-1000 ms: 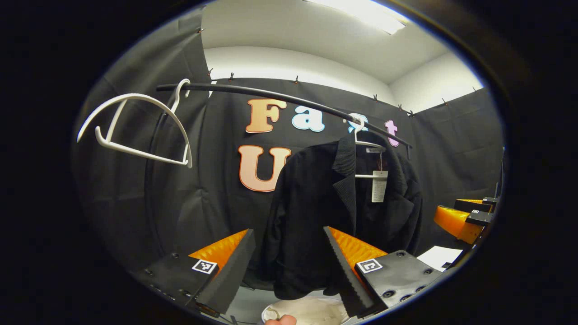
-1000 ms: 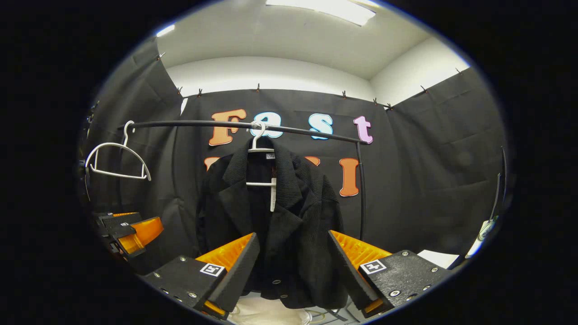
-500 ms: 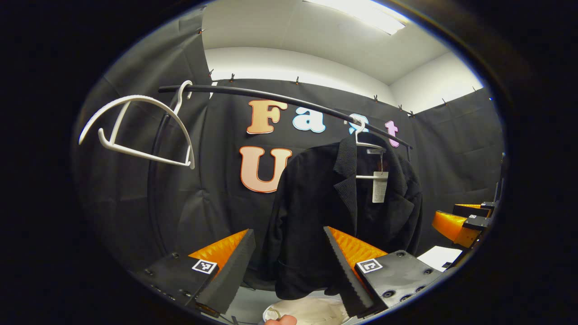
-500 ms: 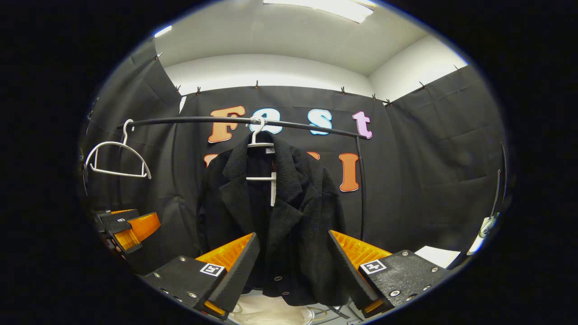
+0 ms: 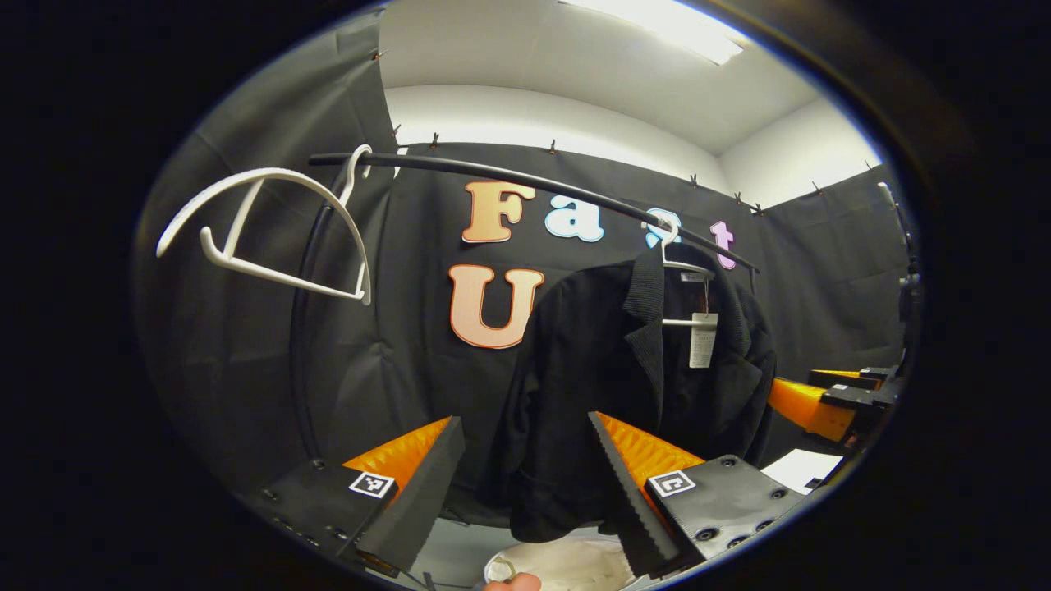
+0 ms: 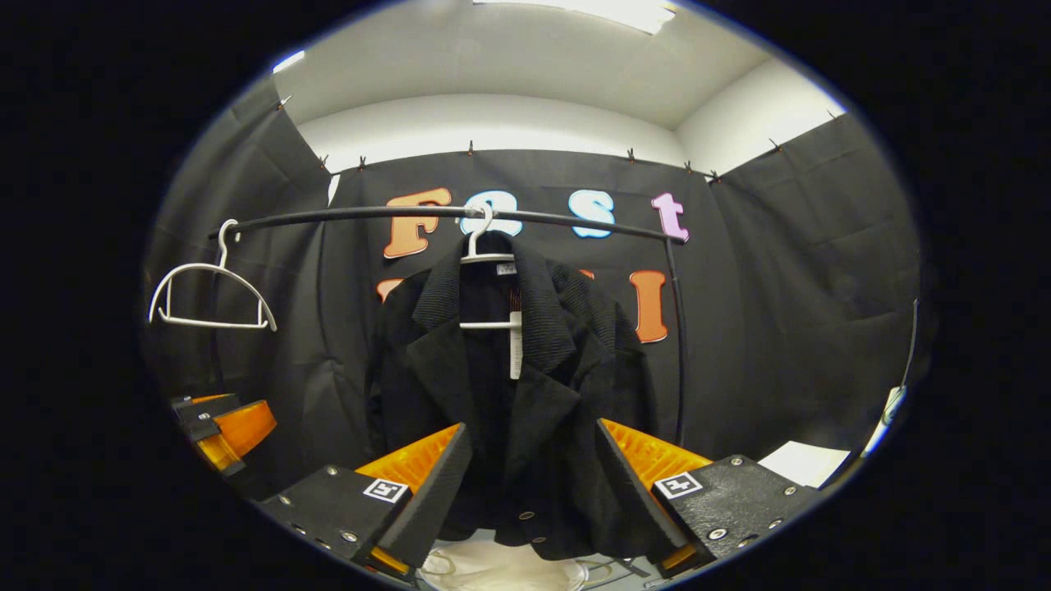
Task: Grasp the clothes on the hanger with both hands and then place them into the laundry hamper below.
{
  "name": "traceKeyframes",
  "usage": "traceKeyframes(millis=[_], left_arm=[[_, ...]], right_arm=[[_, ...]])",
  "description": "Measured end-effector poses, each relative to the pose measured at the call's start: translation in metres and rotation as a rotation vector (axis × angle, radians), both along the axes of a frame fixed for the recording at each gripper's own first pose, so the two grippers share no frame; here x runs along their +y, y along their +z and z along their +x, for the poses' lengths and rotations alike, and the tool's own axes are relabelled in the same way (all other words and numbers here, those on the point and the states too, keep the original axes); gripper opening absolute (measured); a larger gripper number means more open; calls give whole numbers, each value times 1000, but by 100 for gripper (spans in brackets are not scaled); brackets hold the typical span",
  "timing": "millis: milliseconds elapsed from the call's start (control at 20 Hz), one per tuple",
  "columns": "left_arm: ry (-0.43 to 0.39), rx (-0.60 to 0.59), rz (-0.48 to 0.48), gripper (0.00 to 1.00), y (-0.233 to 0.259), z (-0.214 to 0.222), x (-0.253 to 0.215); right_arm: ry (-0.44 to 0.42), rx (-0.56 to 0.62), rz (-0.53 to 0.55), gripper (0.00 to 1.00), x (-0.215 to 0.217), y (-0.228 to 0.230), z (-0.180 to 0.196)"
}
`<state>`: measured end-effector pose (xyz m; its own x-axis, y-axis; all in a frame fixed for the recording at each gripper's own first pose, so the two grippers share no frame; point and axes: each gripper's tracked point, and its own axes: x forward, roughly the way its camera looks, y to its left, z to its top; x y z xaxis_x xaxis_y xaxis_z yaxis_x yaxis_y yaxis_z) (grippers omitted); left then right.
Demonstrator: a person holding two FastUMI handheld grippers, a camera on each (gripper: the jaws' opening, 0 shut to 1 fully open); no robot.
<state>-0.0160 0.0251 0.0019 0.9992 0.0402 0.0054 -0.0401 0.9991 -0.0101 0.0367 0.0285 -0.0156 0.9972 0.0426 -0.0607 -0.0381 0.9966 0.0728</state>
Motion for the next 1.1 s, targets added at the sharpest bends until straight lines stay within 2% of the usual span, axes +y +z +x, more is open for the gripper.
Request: traceKeyframes(millis=[50, 100, 200, 400, 450, 500, 650, 700, 750, 800, 900, 950, 1000, 1100], left_arm=[[3, -3, 0, 100, 1, -1, 3], [9, -6, 1, 96, 2, -4, 6], [18, -8, 4, 100, 3, -7, 11], [46, -5, 6, 100, 3, -16, 23], [52, -5, 5, 93, 3, -18, 25], [58, -6, 2, 100, 3, -20, 27], [76, -6, 3, 100, 2, -25, 32], [81, -7, 4, 96, 2, -26, 33], [85, -9, 4, 100, 3, -26, 34], [84, -12, 3, 100, 3, -26, 34], [71, -17, 3, 100, 3, -23, 29], [57, -19, 4, 96, 5, -22, 22], [40, -20, 6, 100, 4, -18, 15], [-1, -22, 4, 96, 4, -10, -2]], right_arm=[[9, 8, 20, 93, 5, -3, 11], [15, 13, 32, 93, 7, -7, 21], [4, 28, 32, 93, 5, -17, 44], [-60, 110, 11, 93, -7, -51, 88], [-74, 118, 14, 94, -9, -56, 98], [-90, 125, 12, 94, -12, -61, 108], [-134, 134, -14, 93, -28, -70, 132], [-143, 139, -14, 87, -34, -72, 135], [-154, 144, -12, 93, -41, -74, 139], [-155, 139, -13, 79, -47, -72, 141], [-147, 120, -47, 66, -55, -69, 145], [-143, 117, -79, 60, -62, -68, 146], [-135, 111, -106, 46, -68, -65, 145], [-108, 101, -129, 28, -69, -61, 140]])
